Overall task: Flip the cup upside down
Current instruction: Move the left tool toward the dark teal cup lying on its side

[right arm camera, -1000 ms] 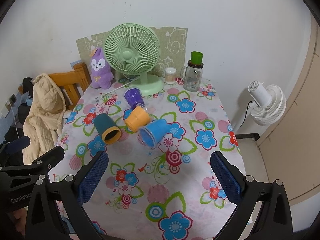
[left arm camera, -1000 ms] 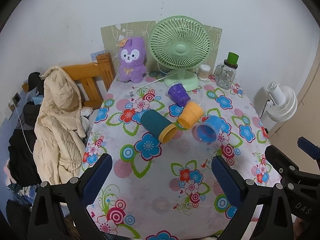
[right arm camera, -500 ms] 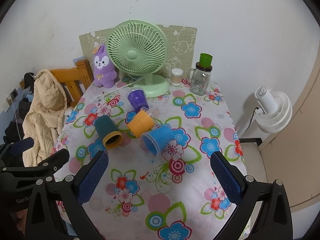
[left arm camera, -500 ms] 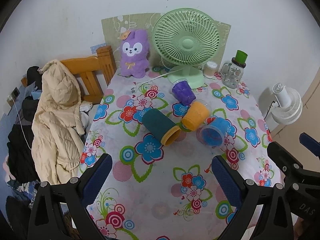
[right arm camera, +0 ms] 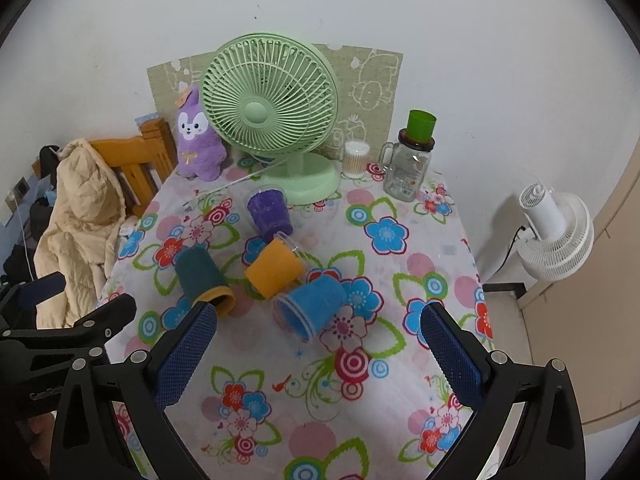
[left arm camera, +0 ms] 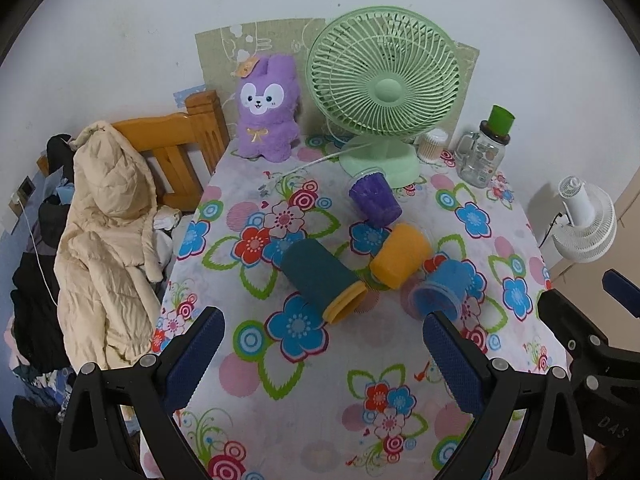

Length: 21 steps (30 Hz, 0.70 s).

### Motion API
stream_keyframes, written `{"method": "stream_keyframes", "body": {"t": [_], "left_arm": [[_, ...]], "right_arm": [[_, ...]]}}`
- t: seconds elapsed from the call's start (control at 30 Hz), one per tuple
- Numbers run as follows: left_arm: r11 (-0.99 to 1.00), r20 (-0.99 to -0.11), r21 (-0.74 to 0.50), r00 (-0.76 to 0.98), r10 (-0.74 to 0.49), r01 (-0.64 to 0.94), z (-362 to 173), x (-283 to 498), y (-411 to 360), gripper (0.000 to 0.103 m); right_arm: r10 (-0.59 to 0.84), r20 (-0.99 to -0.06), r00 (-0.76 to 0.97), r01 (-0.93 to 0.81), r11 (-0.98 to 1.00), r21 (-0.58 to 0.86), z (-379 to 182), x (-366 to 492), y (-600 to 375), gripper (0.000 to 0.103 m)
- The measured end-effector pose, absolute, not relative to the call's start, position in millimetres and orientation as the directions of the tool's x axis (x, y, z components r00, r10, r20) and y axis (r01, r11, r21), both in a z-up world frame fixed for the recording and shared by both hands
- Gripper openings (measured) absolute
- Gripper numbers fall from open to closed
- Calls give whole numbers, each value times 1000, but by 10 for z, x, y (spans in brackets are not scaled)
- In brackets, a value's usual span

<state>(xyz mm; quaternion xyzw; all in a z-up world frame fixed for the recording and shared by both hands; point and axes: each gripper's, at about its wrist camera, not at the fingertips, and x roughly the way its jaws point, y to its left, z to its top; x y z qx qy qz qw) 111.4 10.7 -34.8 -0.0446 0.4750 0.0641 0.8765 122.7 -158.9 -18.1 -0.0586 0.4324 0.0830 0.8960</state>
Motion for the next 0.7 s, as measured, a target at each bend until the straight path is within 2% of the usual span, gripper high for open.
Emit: {"method": "stream_keyframes", "body": {"t": [0.7], "left_arm": [[937, -899, -45, 424, 114, -347, -1111, 1948, 321, 100]], "right_arm": [[102, -835, 541, -240, 970, -37, -792, 2194, -1395, 103]]}}
